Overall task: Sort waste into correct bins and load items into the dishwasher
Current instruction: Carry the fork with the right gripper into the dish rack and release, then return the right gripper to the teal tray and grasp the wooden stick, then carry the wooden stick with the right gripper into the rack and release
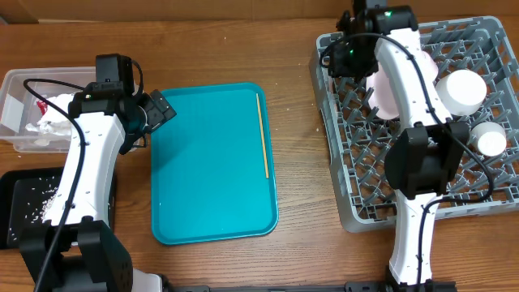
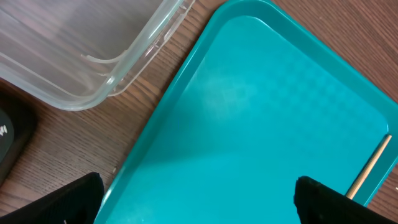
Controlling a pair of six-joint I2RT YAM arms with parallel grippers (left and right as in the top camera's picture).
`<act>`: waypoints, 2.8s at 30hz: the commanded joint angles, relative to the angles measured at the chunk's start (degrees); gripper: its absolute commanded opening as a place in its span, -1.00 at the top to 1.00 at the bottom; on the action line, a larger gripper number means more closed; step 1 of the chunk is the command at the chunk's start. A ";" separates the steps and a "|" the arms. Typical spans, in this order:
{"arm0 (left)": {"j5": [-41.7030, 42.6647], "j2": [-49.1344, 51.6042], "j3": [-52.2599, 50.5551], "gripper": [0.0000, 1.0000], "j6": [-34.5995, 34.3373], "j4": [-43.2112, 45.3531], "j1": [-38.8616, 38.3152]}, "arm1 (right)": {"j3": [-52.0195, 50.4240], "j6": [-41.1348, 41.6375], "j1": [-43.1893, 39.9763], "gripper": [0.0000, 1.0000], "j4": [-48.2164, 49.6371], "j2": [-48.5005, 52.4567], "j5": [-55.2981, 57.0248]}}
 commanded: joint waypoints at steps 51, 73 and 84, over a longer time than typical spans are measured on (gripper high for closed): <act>-0.79 0.04 0.37 -1.00 -0.37 0.09 -0.02 | 3.69 25.77 28.68 -0.04 -0.17 15.45 10.95; -0.61 0.04 0.37 -1.00 -0.37 0.07 -0.02 | 17.55 19.34 23.08 0.93 -11.26 5.40 5.60; -0.61 0.04 0.37 -0.99 -0.37 0.07 -0.02 | 20.33 -5.60 -0.85 0.92 -15.76 -2.54 -0.98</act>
